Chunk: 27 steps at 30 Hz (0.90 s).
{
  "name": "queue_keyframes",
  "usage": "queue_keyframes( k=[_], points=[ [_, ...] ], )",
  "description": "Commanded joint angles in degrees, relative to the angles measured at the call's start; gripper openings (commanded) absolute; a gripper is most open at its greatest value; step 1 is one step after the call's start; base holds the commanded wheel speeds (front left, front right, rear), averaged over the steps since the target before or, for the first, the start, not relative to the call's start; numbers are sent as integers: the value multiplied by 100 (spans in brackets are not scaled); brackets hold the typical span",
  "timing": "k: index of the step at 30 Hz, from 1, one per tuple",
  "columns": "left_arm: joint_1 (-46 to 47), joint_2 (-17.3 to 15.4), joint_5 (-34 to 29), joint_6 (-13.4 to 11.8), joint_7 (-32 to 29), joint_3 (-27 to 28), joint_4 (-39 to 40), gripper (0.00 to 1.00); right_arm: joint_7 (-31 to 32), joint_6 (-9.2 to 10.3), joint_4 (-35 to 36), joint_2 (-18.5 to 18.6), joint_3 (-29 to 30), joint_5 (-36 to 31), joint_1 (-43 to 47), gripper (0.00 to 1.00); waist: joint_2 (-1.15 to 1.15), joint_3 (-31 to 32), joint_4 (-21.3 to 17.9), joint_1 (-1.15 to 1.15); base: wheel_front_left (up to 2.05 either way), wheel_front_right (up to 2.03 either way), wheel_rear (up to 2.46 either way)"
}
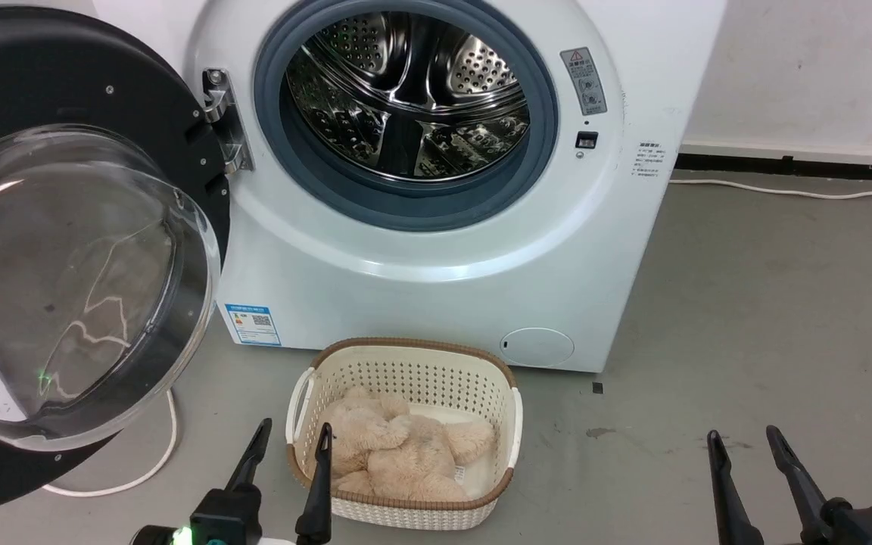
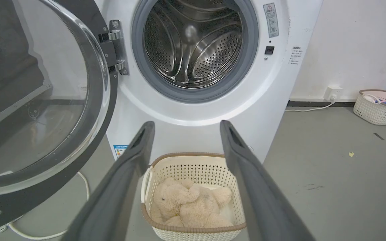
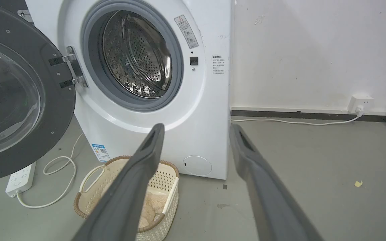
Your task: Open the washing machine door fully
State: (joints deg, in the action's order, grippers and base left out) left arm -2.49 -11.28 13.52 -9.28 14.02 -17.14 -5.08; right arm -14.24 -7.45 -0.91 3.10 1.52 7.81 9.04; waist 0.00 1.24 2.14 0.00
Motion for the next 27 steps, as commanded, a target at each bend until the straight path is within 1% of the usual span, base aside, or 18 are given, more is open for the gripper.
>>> queue_keyframes(
  k=[1, 11, 12, 27],
  points=[
    [-6, 2, 25, -34, 39, 14, 24, 100, -30, -3, -8, -22, -2, 5, 7, 100, 0, -1, 6, 0, 0, 0, 0],
    [-1, -37, 125, -8, -14, -8, 37, 100, -35, -3, -4, -22, -2, 7, 0, 100, 0, -2, 30, 0, 0, 0, 0],
    [1, -21, 113, -12, -12, -5, 9, 0, -4, 0, 0, 0, 0, -1, -1, 0, 0, -1, 30, 0, 0, 0, 0],
    [22, 56, -15, 69, -133, 145, 45, 0, 125, 0, 8, -1, -13, -69, -80, 0, 0, -12, 9, 0, 0, 0, 0]
  ],
)
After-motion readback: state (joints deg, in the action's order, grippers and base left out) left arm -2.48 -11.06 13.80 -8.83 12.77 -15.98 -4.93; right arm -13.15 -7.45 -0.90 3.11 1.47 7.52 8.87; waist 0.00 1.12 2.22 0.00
